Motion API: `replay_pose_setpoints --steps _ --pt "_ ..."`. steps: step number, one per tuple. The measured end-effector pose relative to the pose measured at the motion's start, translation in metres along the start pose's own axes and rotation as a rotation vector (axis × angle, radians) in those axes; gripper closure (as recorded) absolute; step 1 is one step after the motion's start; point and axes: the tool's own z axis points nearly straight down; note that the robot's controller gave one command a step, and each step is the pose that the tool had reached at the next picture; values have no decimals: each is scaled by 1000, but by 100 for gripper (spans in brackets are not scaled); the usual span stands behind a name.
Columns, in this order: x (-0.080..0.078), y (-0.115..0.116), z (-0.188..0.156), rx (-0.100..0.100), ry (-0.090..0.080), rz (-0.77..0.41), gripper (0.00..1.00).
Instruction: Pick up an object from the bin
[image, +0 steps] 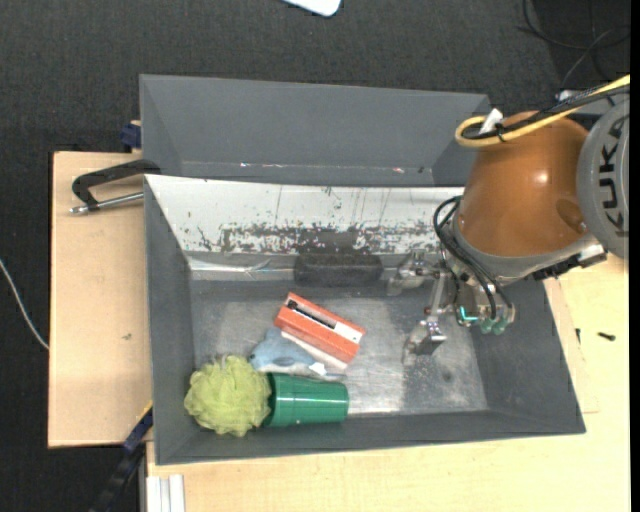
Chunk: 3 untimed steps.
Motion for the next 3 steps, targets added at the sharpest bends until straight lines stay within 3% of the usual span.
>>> replay_pose_setpoints --steps 1,2,3 --pt "-2 4 39 0 -9 45 0" --pt "-30 37 96 0 -7 -37 0" --pt "-20 41 137 0 -7 -129 100"
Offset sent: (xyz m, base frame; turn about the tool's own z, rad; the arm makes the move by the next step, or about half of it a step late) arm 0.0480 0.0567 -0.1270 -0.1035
